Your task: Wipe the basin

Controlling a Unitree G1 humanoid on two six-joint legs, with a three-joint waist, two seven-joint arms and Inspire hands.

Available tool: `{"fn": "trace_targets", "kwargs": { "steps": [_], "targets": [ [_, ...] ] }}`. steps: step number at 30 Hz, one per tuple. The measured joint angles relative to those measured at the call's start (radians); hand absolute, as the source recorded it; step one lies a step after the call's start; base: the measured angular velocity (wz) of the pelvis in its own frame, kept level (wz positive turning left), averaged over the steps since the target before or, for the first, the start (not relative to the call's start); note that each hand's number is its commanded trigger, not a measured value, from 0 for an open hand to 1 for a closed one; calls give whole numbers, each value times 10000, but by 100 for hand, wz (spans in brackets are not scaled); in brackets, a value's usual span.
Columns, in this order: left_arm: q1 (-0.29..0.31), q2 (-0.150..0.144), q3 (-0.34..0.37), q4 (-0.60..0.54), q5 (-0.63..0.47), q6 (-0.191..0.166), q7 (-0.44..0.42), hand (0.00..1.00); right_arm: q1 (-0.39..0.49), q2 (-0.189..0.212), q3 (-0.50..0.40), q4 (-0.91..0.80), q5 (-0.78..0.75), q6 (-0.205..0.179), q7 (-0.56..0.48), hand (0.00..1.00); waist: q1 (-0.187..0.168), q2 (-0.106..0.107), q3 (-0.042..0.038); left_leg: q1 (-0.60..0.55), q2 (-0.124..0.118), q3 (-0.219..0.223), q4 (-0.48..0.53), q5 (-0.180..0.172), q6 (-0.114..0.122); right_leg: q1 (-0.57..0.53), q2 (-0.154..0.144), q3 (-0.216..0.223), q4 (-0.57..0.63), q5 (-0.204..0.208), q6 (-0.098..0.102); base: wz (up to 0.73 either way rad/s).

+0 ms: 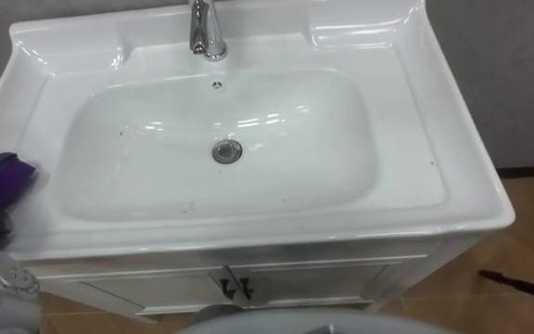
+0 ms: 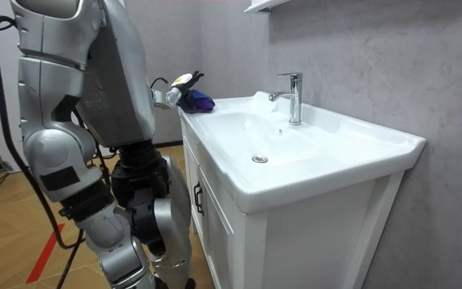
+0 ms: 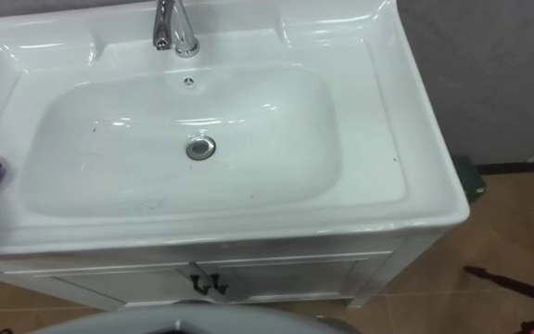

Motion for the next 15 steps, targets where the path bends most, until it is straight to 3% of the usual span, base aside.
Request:
{"fn": "trace_targets", "kwargs": {
  "steps": [7, 15],
  "targets": [
    [2, -3, 0, -456, -769, -67, 195, 0, -27, -1, 11, 9, 35, 0, 2, 0, 36, 124, -12, 59, -103, -31, -98, 3, 1, -6, -2, 41, -16, -1, 1, 0],
    [1, 1, 43, -1686, -1147, -168, 1083, 0, 7, -5, 11, 45, 19, 6, -10, 0, 80, 235, -31, 13, -191, -261, -174, 5, 4, -59, -33, 33, -30, -10, 29, 0]
  ]
}}
